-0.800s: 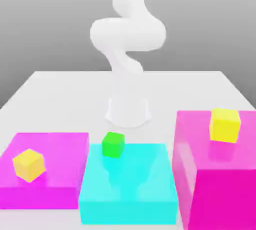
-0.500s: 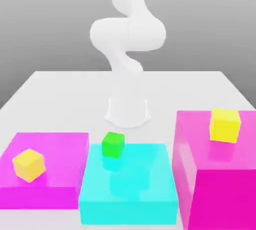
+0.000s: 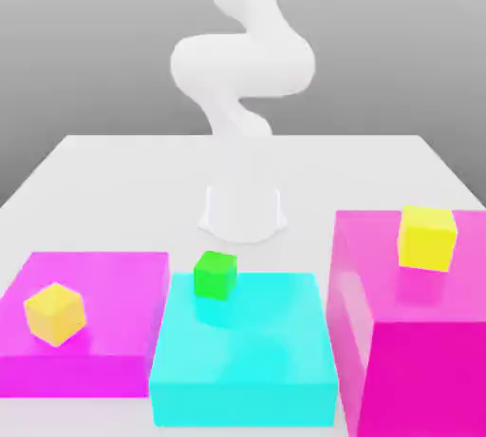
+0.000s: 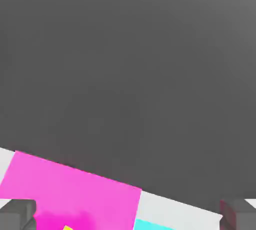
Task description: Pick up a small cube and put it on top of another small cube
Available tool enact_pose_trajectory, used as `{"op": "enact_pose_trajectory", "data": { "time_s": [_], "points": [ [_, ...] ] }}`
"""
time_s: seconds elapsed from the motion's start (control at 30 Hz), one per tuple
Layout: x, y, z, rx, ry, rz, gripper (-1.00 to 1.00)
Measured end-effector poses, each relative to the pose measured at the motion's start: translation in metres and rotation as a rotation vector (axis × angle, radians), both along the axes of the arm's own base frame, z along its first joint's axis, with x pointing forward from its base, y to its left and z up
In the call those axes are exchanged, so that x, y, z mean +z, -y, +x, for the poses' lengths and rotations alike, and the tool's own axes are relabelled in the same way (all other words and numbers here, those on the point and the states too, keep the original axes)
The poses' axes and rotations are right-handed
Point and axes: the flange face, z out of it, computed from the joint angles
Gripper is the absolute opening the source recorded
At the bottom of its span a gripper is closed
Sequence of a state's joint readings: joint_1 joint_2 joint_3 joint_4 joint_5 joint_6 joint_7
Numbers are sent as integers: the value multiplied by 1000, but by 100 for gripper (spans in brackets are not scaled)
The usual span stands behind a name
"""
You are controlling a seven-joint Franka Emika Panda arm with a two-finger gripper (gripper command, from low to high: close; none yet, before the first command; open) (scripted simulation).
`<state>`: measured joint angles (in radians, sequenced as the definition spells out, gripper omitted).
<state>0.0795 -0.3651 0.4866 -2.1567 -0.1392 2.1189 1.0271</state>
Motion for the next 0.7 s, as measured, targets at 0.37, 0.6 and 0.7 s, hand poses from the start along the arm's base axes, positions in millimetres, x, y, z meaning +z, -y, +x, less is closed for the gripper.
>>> {"op": "enact_pose_trajectory", "data": {
  "time_s": [0.37, 0.6, 0.7],
  "points": [
    [-178, -110, -81, 178, -230, -30, 0],
    [-275, -138, -160, 248, -313, -95, 0],
    [-312, -132, -183, 242, -336, -112, 0]
  ]
}}
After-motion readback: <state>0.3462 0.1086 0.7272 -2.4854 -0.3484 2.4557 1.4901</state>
